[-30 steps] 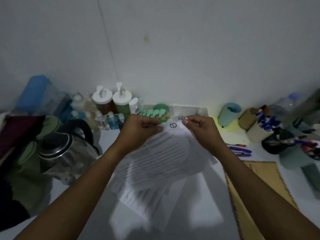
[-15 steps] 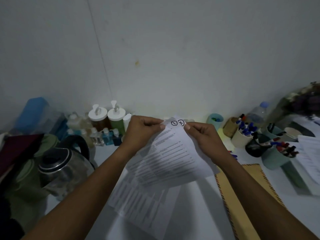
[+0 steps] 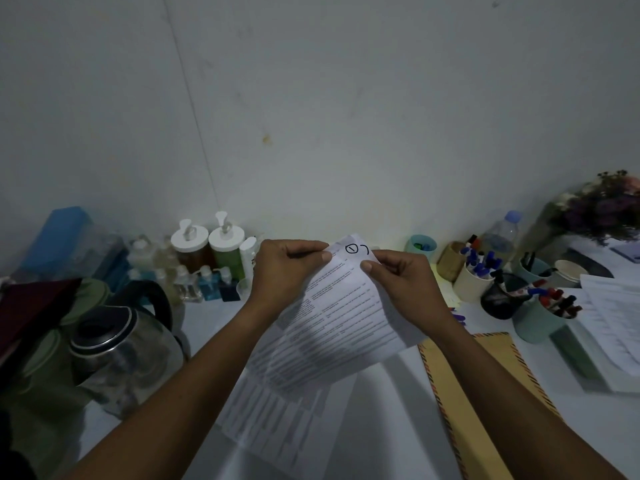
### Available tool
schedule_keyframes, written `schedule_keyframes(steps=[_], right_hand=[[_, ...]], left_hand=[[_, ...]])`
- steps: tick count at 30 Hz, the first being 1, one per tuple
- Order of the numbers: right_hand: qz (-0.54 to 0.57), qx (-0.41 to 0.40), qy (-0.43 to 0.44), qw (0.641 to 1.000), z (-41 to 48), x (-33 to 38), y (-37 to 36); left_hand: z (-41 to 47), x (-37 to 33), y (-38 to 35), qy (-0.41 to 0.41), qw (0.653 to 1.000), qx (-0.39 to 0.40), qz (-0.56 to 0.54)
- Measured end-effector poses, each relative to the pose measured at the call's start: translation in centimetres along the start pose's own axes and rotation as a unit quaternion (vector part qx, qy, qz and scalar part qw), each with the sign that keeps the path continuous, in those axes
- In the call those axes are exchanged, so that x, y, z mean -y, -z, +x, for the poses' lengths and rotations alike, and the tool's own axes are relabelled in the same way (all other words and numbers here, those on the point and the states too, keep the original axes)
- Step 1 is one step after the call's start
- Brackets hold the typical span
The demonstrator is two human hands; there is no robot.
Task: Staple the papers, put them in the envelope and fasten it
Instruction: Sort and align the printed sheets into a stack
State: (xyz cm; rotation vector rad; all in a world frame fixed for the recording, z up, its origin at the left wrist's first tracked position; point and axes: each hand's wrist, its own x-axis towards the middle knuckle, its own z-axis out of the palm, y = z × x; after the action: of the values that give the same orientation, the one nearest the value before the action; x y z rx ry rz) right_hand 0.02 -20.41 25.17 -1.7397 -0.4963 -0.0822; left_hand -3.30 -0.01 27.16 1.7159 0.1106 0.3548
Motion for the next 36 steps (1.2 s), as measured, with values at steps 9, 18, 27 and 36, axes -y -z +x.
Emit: schedule_keyframes(steps=[9, 18, 27, 36], right_hand=[[-0.025, 0.008, -0.010, 1.000, 0.5, -0.5, -0.5], [-0.044, 0.038, -0.001, 0.998, 0.8, -0.3, -1.0], [-0.076, 0.060, -0.006, 0.995, 0.9, -0.3, -1.3], [-0.067, 0.063, -0.047, 0.995, -0.3, -1.7, -1.4]], left_hand=[[0.0, 0.3, -0.8, -0.035, 0.999, -0.034, -0.004], [0.3, 0.9, -0.7, -0.063, 0.996, -0.037, 0.041], [0.3, 1.5, -0.6, -0.056, 0.997, -0.023, 0.054], [0.6, 1.7, 0.4, 0.055, 0.998, 0.041, 0.010]])
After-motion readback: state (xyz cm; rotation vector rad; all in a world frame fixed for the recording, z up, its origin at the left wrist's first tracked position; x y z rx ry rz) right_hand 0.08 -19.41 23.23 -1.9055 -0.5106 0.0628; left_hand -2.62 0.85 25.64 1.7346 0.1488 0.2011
